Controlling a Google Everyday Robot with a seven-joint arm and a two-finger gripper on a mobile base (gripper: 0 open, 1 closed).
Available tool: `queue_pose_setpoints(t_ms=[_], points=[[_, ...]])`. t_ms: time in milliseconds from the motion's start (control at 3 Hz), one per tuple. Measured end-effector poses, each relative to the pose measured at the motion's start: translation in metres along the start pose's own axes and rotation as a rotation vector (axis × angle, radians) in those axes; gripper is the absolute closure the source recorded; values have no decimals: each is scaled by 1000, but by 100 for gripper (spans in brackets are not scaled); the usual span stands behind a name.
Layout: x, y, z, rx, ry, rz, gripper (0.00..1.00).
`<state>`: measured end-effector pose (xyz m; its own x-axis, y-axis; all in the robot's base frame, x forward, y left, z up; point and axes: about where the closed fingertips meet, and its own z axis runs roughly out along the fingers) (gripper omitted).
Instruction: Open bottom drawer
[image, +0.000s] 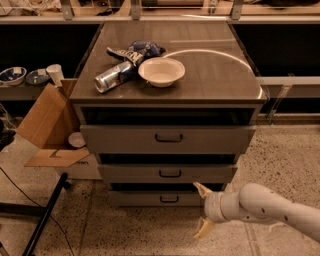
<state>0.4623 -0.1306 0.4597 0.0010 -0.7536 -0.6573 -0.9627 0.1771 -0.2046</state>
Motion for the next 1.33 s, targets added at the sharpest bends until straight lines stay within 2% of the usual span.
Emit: queue_pose_setpoints(t_ms=[333,667,1000,1333], points=[[37,29,50,-35,-55,43,0],[80,71,111,-79,-120,109,0],[103,96,150,-111,-158,169,0],[102,96,153,-122,-152,168,0]])
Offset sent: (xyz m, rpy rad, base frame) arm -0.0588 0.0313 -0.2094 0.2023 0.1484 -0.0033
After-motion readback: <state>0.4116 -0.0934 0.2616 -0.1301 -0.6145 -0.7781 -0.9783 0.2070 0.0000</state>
